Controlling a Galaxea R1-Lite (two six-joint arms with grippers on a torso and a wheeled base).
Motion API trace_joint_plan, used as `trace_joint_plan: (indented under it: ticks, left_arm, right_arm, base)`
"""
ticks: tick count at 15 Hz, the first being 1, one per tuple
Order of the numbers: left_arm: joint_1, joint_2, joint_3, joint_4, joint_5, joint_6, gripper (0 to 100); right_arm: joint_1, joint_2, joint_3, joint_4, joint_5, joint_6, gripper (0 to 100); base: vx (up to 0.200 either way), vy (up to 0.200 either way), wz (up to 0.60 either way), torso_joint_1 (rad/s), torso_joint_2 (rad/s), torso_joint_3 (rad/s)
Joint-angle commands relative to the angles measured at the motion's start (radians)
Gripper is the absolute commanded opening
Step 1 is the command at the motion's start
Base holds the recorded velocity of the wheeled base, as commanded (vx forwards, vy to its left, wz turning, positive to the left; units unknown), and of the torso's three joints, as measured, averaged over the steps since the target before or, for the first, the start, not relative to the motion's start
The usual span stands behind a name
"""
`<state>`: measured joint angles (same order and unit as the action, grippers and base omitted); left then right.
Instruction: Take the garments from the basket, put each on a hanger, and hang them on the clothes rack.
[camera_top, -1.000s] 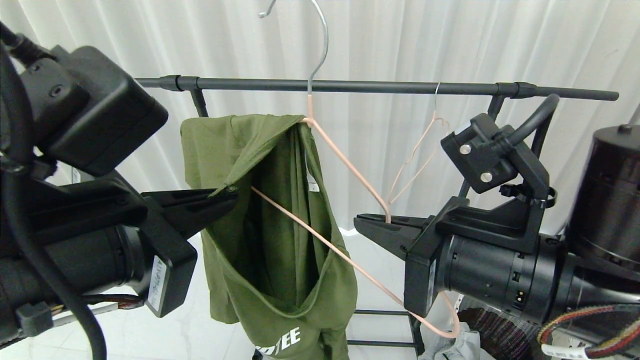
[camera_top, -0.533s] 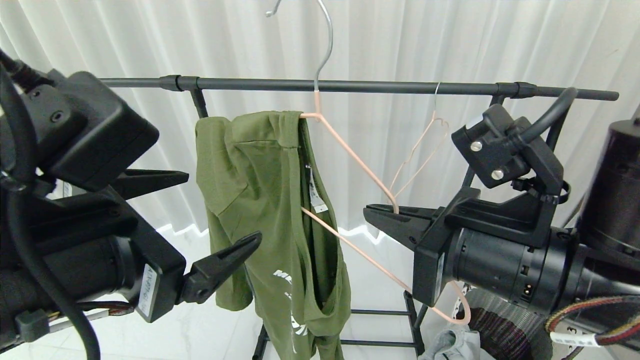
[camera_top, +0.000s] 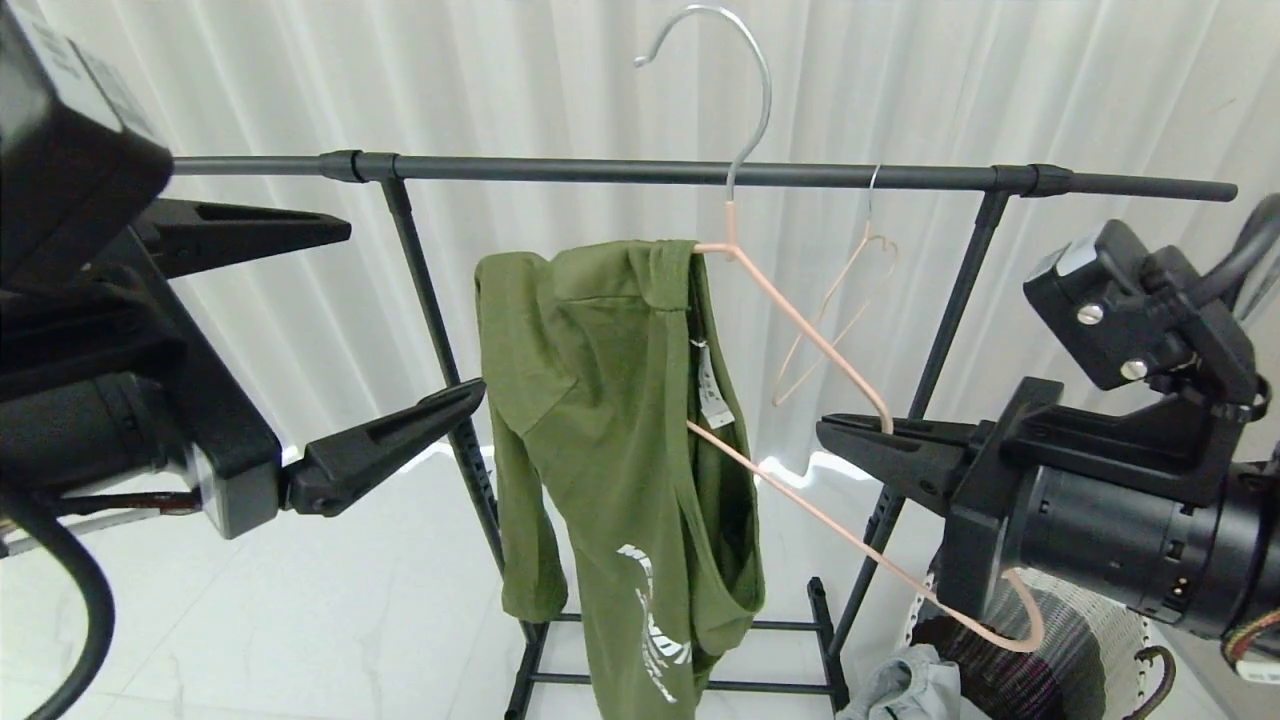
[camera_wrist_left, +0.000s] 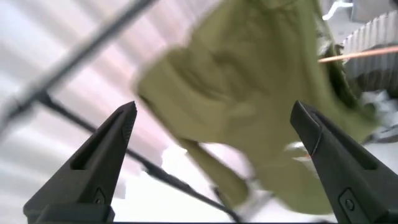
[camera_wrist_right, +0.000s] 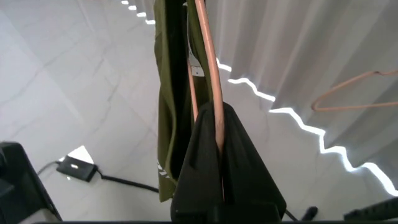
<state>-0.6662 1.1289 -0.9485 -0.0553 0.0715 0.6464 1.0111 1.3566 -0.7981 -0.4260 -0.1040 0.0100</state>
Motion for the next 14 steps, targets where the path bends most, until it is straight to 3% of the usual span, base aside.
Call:
trace_joint_plan:
  ticks: [1, 6, 10, 14]
  left_arm:
    - [0.132, 0.046, -0.022, -0.011, -0.139, 0.095, 100]
    - [0.132, 0.137, -0.065, -0.014, -0.306, 0.188, 100]
    - [0.096, 0.209, -0.095, -0.021, -0.311, 0.196, 100]
    - [0.096, 0.246, -0.087, -0.095, -0.311, 0.194, 100]
  right_arm:
    - [-0.026, -0.065, 0.000, 0.039, 0.033, -0.024, 0]
    - [-0.057, -0.100, 0.000, 0.101, 0.132, -0.120, 0]
    - [-0.031, -0.100, 0.002, 0.110, 0.158, -0.163, 0]
    - [0.034, -0.100, 0.000, 0.124, 0.158, -0.165, 0]
  base:
    - [0.000, 0.000, 0.00, 0.000, 0.00, 0.000]
    - [0.000, 0.000, 0.00, 0.000, 0.00, 0.000]
    - [0.000, 0.000, 0.00, 0.000, 0.00, 0.000]
    - [0.000, 0.000, 0.00, 0.000, 0.00, 0.000]
